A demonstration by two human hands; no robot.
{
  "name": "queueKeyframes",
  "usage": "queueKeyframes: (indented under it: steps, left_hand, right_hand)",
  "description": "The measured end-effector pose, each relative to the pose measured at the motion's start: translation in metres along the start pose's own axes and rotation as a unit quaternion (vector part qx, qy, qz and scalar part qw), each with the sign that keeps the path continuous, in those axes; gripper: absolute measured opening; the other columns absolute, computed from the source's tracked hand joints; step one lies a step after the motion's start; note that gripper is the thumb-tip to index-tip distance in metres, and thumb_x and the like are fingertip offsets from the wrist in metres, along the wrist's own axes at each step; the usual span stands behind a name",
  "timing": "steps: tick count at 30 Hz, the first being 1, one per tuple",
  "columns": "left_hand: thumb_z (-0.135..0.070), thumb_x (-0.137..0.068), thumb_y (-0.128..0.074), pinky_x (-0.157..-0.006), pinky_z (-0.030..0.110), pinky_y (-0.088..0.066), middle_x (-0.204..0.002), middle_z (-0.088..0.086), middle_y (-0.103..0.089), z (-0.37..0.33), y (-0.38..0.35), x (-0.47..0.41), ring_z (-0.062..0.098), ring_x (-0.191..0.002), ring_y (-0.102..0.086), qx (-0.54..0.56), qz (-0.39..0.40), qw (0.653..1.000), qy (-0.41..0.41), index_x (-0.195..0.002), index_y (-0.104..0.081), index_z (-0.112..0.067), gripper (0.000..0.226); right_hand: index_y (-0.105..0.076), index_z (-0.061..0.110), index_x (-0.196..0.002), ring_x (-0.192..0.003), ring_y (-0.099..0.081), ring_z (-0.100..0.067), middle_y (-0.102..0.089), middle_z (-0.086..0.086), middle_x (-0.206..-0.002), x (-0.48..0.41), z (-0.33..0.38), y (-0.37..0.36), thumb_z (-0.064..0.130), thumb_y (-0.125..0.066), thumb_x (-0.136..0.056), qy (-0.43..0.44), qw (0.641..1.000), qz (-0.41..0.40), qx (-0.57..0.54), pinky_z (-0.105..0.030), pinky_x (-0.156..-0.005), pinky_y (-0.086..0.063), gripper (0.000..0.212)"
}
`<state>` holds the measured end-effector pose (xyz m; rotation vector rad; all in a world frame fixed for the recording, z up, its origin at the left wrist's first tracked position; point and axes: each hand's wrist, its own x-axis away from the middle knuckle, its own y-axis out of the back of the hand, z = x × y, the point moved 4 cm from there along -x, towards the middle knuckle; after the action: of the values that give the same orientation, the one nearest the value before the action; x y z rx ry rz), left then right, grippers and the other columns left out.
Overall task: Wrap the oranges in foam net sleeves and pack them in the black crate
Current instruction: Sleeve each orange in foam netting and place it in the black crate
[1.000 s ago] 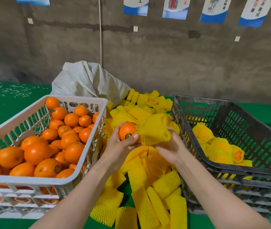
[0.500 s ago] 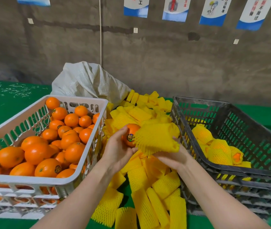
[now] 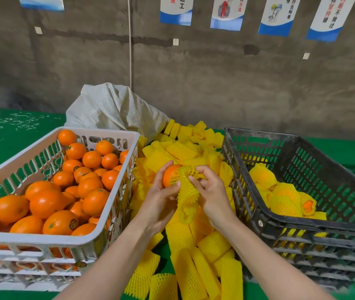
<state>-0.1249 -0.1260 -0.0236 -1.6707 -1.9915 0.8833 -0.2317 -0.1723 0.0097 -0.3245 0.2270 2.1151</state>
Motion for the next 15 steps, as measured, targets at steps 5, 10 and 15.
queueKeyframes:
  steps: [5,10,15]
  left_hand:
    - [-0.003,-0.075,-0.062,-0.057,0.025,-0.055,-0.077,0.005,-0.070,-0.008,0.001,-0.001,0.015,-0.064,-0.067,-0.035,0.003,0.999,-0.035,-0.130,-0.054,-0.029,0.061]
    - [-0.014,-0.072,-0.059,-0.062,0.035,-0.059,-0.070,0.008,-0.066,-0.003,0.000,-0.005,0.019,-0.066,-0.068,0.068,-0.015,0.998,-0.013,-0.093,-0.053,-0.009,0.022]
    - [-0.050,-0.071,-0.067,-0.077,0.037,-0.057,-0.110,0.007,-0.070,0.007,-0.002,-0.009,0.022,-0.100,-0.068,-0.003,-0.143,0.989,-0.021,-0.131,-0.050,-0.017,0.070]
  right_hand:
    - [-0.052,0.034,-0.088,-0.062,-0.051,-0.007,-0.055,0.010,-0.067,0.006,0.008,0.009,0.019,-0.057,-0.092,0.114,0.972,-0.059,0.195,-0.026,-0.059,-0.041,0.016]
    - [-0.053,0.031,-0.086,-0.066,-0.049,-0.006,-0.053,0.010,-0.071,0.006,0.010,0.004,0.022,-0.058,-0.091,0.117,0.978,-0.049,0.165,-0.022,-0.061,-0.040,0.012]
    - [-0.051,0.028,-0.083,-0.069,-0.052,-0.004,-0.055,0.008,-0.073,0.004,-0.002,-0.006,0.016,-0.058,-0.091,0.078,0.987,-0.084,0.114,-0.026,-0.062,-0.043,0.016]
